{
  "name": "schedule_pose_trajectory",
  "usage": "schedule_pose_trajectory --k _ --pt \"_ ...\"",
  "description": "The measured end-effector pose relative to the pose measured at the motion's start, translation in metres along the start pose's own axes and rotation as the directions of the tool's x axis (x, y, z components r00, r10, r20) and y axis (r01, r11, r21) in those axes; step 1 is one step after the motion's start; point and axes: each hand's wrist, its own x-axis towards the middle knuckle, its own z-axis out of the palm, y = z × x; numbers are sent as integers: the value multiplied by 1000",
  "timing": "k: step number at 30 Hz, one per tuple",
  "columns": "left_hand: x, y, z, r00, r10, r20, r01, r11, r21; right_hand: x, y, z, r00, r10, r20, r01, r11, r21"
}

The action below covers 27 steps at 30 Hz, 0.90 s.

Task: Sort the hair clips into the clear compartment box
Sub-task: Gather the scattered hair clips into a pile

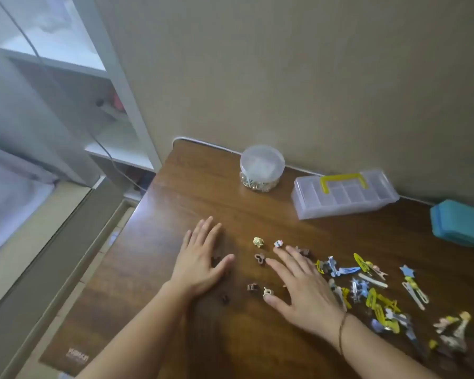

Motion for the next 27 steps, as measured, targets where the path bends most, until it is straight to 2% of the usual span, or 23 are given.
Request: schedule_pose_trajectory --k 4,10,15,19,27 --pt "-3 19 17 997 78 1 -78 997 14 38 -2 7 993 -82 -80 72 989 -130" --pt "-9 47 42 991 132 0 -131 987 -87 55 10 21 997 -69 -20 65 983 -172" --pt "-15 78 59 976 216 31 -211 970 -119 17 28 35 987 -149 -52 137 973 -184" --pt "-36 110 73 950 302 82 -290 948 -134 -20 44 52 984 -145 -107 122 973 -195" --pt "-94 166 110 908 375 184 -344 921 -184 -103 80 89 983 -115 -143 96 986 -134"
